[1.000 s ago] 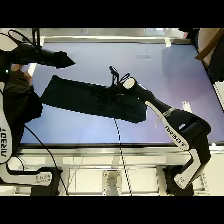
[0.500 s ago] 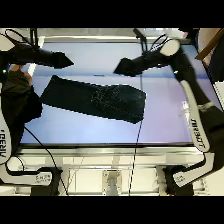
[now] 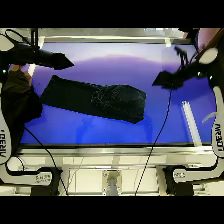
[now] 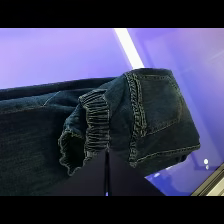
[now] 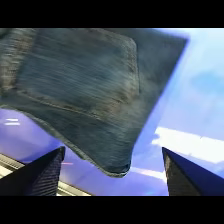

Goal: Fold the clothes and pants, and hang the long-sleeved shirts on hangers.

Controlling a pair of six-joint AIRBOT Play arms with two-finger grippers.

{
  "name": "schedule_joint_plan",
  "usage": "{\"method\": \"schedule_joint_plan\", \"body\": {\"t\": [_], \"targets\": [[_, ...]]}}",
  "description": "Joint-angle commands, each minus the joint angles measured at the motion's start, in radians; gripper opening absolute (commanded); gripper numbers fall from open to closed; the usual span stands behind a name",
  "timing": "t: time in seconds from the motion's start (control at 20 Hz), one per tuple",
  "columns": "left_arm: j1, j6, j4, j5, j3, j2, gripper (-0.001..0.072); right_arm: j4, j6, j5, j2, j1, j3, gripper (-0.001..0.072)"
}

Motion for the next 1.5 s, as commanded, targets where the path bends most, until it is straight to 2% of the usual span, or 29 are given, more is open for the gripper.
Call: {"method": "schedule_joint_plan", "body": {"t": [0.0,0.05,0.1,0.15,0.2,0.3,0.5,0.65,0.7,0.75,0.8,0.85,0.9,0.95,1.0,1.15,1.3,1.45], "targets": [[0.000,0.000,0.003,-0.006,0.000,0.000,0.0015,0.151,-0.020,-0.260,0.003,-0.085,-0.345,0.0698],[0.000,0.004,0.003,-0.006,0.000,0.000,0.0017,0.223,-0.030,-0.305,-0.018,-0.092,-0.401,0.0698],[0.000,0.037,0.003,-0.006,0.000,0.000,0.0113,0.301,-0.077,-0.319,-0.048,-0.091,-0.431,0.0698],[0.000,0.044,0.003,-0.006,0.000,-0.001,0.0315,0.365,-0.123,-0.307,-0.088,-0.086,-0.438,0.0698],[-0.004,0.044,0.003,-0.005,0.000,-0.001,0.0372,0.414,-0.156,-0.297,-0.125,-0.076,-0.436,0.0698],[-0.007,0.044,0.003,-0.006,0.000,-0.001,0.0373,0.520,-0.218,-0.297,-0.189,-0.047,-0.435,0.0694],[-0.007,0.044,0.003,-0.006,0.000,-0.001,0.0366,0.648,-0.318,-0.294,-0.238,0.036,-0.435,0.0691],[-0.007,0.044,0.003,-0.006,0.000,-0.001,0.0365,0.694,-0.345,-0.306,-0.238,0.093,-0.435,0.0670],[-0.007,0.044,0.003,-0.006,0.000,-0.001,0.0365,0.694,-0.344,-0.322,-0.238,0.111,-0.435,0.0598],[-0.007,0.044,0.003,-0.006,0.000,-0.002,0.0364,0.705,-0.342,-0.328,-0.238,0.123,-0.435,0.0467],[-0.007,0.044,0.003,-0.006,0.000,-0.003,0.0364,0.719,-0.343,-0.305,-0.238,0.129,-0.426,0.0243],[-0.007,0.045,0.003,-0.005,0.000,-0.007,0.0363,0.726,-0.355,-0.249,-0.238,0.128,-0.407,0.0053],[-0.007,0.045,0.003,-0.005,0.000,-0.018,0.0309,0.728,-0.372,-0.162,-0.234,0.125,-0.378,0.0043],[-0.007,0.045,0.003,-0.006,0.000,-0.037,0.0094,0.728,-0.370,-0.090,-0.222,0.121,-0.354,0.0043],[-0.010,0.045,0.002,-0.005,-0.001,-0.061,0.0013,0.722,-0.351,-0.035,-0.195,0.113,-0.333,0.0043],[-0.082,0.044,0.002,-0.014,-0.001,-0.177,0.0013,0.616,-0.213,0.052,-0.062,0.077,-0.312,0.0043],[-0.238,0.044,0.003,-0.037,-0.001,-0.299,0.0013,0.436,-0.037,0.176,0.109,-0.012,-0.312,0.0042],[-0.396,0.033,0.008,0.026,-0.001,-0.381,0.0013,0.397,0.099,0.240,0.258,-0.123,-0.298,0.0042]]}}
